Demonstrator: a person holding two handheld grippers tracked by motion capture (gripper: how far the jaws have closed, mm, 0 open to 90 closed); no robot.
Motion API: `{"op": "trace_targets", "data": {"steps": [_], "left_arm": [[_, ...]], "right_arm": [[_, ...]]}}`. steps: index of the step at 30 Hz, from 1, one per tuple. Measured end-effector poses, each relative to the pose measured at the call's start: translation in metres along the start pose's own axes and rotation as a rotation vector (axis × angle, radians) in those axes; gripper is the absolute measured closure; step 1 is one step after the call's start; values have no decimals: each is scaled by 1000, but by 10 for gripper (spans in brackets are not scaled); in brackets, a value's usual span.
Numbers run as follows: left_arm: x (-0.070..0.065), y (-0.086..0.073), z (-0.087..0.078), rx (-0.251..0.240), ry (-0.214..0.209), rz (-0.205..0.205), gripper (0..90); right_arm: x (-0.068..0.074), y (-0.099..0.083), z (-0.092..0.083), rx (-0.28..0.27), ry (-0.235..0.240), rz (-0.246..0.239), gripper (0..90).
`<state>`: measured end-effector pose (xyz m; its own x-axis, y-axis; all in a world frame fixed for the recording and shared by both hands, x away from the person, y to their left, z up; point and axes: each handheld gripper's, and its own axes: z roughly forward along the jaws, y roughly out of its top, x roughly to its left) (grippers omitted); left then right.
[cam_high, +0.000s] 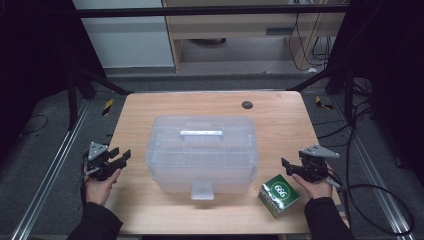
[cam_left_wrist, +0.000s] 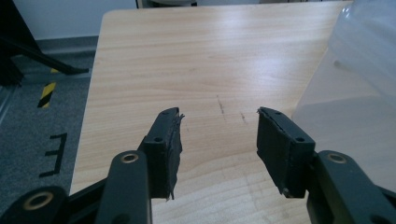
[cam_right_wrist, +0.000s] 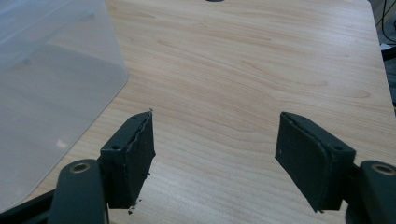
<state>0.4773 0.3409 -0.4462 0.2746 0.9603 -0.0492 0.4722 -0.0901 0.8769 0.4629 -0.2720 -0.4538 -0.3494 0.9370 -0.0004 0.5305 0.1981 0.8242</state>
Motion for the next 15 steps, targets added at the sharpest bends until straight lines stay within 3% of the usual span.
{"op": "trace_targets", "data": {"steps": [6,11,13,15], "left_arm": [[-3,4,-4,7,-29,7,479],[-8,16,-13,-32,-36,46,428],[-8,19,-15,-33,-50,40,422],[-9,25,-20,-50,-70,42,404]], "right_arm": [[1,0,1,15,23,-2,293],[4,1,2,39,25,-19,282],[6,2,1,36,27,-11,281],[9,4,0,25,30,-41,275]]}}
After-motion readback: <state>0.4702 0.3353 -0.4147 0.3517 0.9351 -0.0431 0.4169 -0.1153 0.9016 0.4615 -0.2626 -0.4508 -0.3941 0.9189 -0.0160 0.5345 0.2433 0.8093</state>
